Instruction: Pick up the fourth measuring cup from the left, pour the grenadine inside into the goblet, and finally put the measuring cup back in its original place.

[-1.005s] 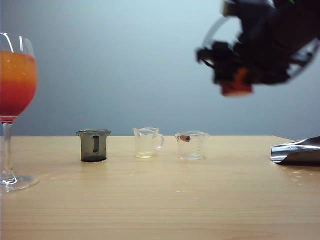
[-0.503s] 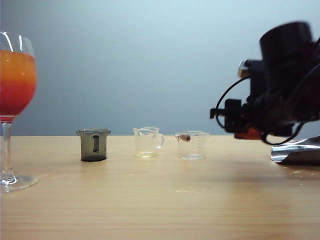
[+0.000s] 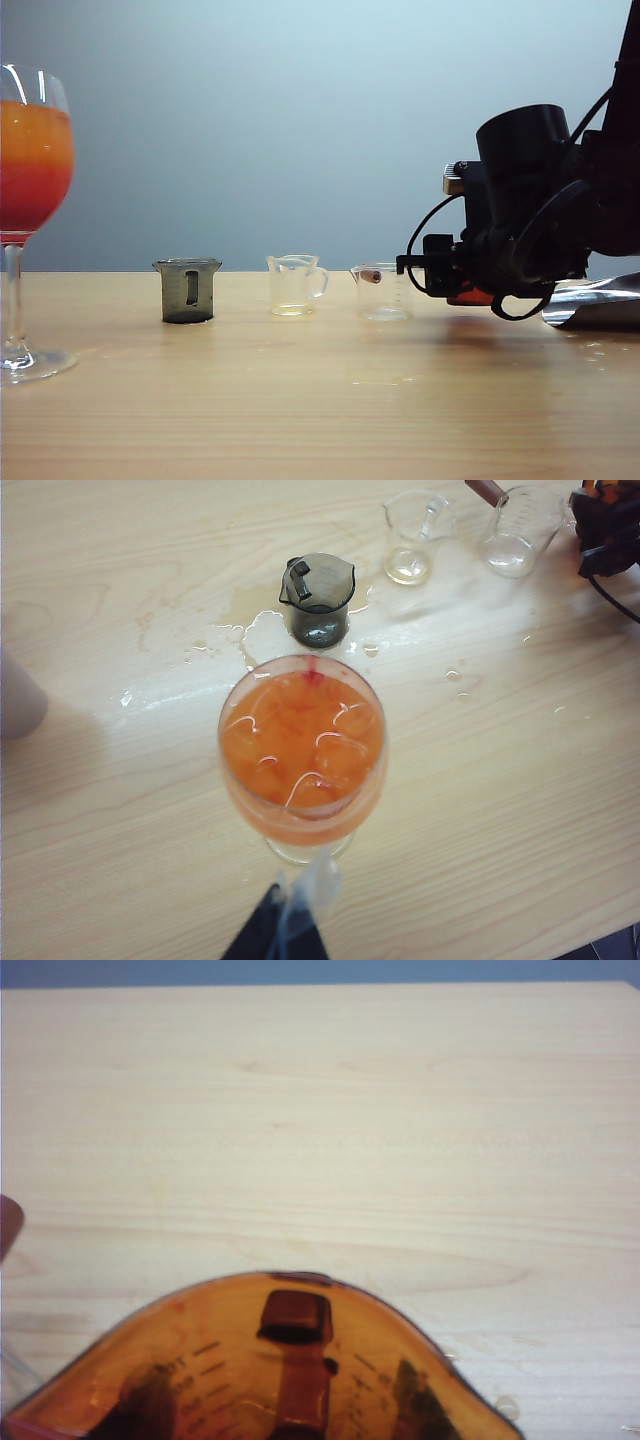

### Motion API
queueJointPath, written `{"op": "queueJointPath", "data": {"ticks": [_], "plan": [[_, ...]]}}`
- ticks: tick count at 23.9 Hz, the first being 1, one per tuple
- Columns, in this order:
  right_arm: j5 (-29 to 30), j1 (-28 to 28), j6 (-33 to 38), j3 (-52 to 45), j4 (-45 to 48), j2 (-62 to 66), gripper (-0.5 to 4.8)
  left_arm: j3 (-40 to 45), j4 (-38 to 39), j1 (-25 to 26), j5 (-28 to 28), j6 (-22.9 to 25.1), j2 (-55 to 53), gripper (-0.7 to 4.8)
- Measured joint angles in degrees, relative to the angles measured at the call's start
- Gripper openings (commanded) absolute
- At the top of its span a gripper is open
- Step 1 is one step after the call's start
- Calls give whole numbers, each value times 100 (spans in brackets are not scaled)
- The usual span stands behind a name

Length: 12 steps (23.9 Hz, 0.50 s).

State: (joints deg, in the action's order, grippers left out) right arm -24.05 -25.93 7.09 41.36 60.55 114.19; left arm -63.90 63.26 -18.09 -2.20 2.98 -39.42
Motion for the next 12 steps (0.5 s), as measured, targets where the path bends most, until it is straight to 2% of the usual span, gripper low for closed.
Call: {"op": "queueJointPath", "data": {"ticks": [4, 8, 12], "plan": [[13, 13, -9, 9, 28, 179, 175, 0, 0, 0, 2, 0, 0, -4], [9, 13, -13, 11, 0, 173, 421, 0, 0, 0, 0, 0, 0, -4], [122, 11, -13, 7, -85, 133, 479, 0, 0, 0, 0, 0, 2, -3]]}}
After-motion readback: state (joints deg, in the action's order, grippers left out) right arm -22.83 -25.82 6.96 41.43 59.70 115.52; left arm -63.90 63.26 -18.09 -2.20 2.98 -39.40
